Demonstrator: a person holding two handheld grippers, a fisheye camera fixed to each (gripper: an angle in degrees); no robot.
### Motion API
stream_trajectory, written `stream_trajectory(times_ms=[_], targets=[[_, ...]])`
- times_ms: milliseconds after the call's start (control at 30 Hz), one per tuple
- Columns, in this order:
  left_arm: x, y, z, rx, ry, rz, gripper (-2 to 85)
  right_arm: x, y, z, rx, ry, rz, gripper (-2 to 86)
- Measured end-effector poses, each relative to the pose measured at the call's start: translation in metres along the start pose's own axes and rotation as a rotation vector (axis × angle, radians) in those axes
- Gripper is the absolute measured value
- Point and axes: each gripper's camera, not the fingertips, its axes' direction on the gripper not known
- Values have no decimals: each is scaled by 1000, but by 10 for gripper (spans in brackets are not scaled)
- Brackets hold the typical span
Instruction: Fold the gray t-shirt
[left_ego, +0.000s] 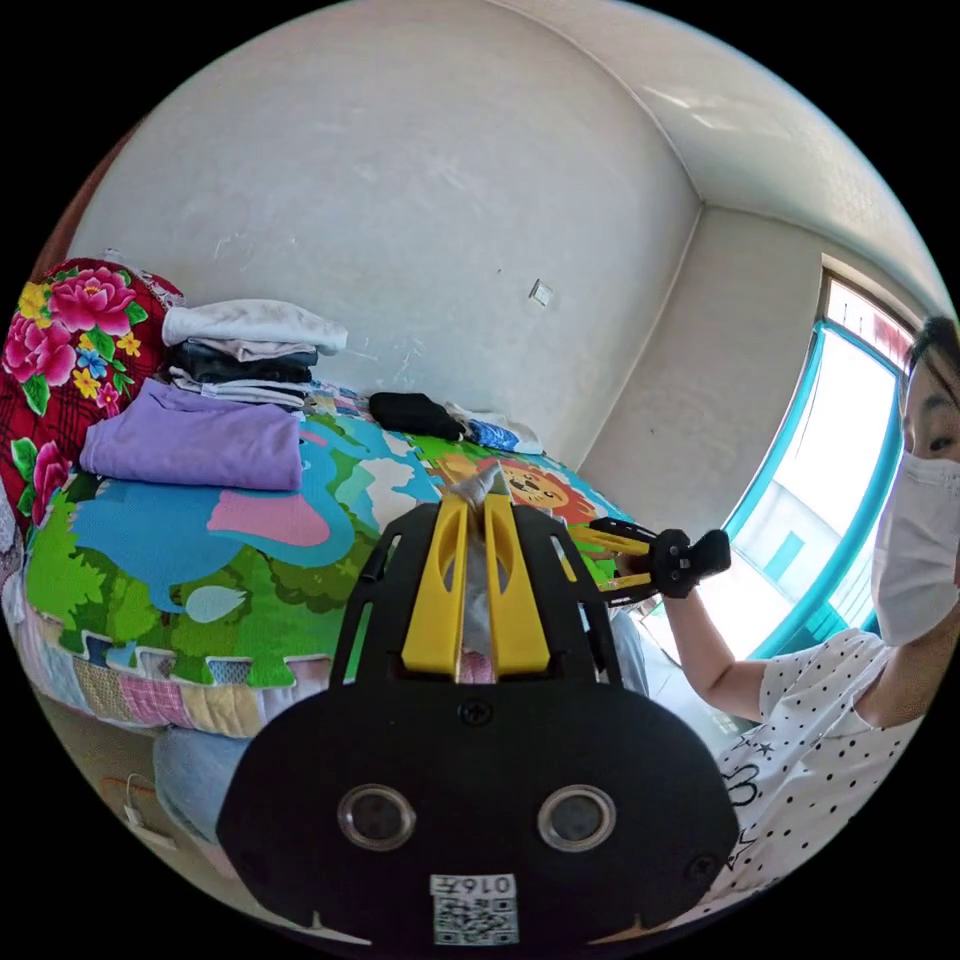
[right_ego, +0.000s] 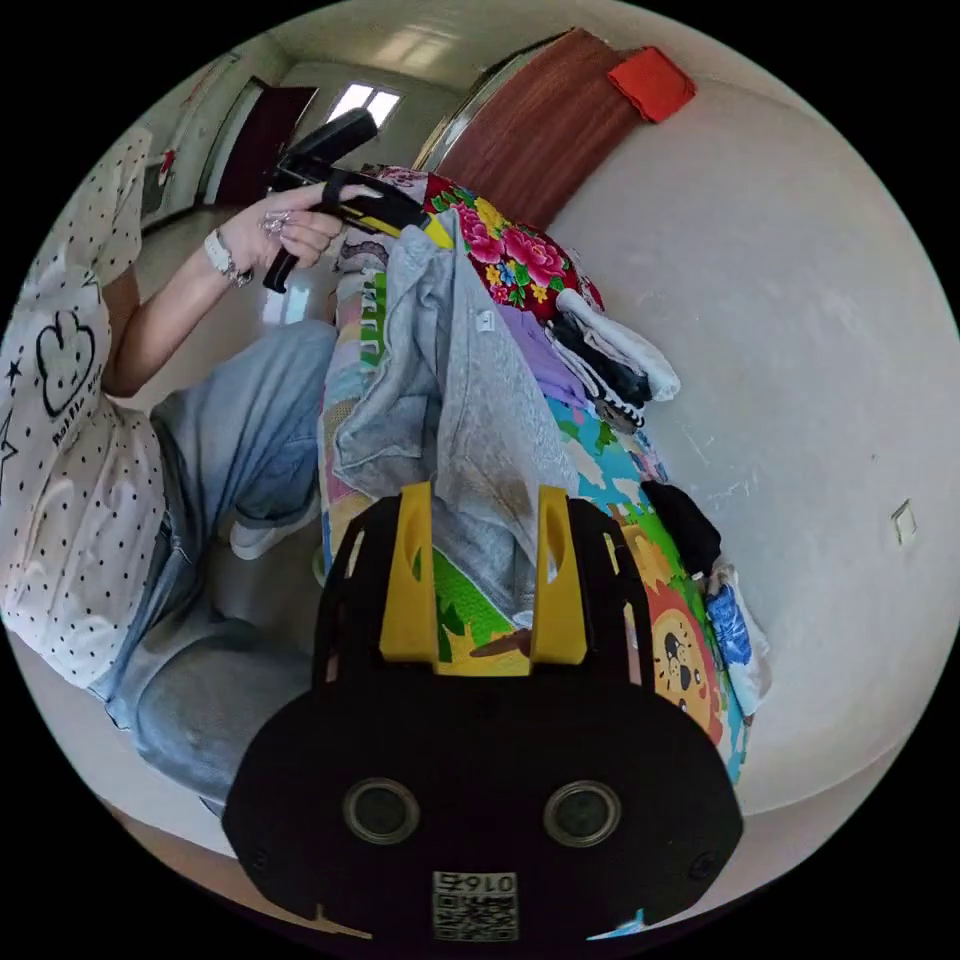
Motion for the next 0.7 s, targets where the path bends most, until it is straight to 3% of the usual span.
stream_trajectory(times_ms=[167,333,533,700], targets=[[0,-7,-7,-6,5,-9,-7,-62,-26,15,-165,347,-301,120],[8,-15,-13,-42,-55,42,-7,-72,-36,23,-258,399,-383,49],[27,-48,-2,-193,-264,250,-6,-22,-46,-24,-214,376,-160,5],[80,-172,13,-142,-417,480,-6,76,-72,-79,-161,396,72,1]])
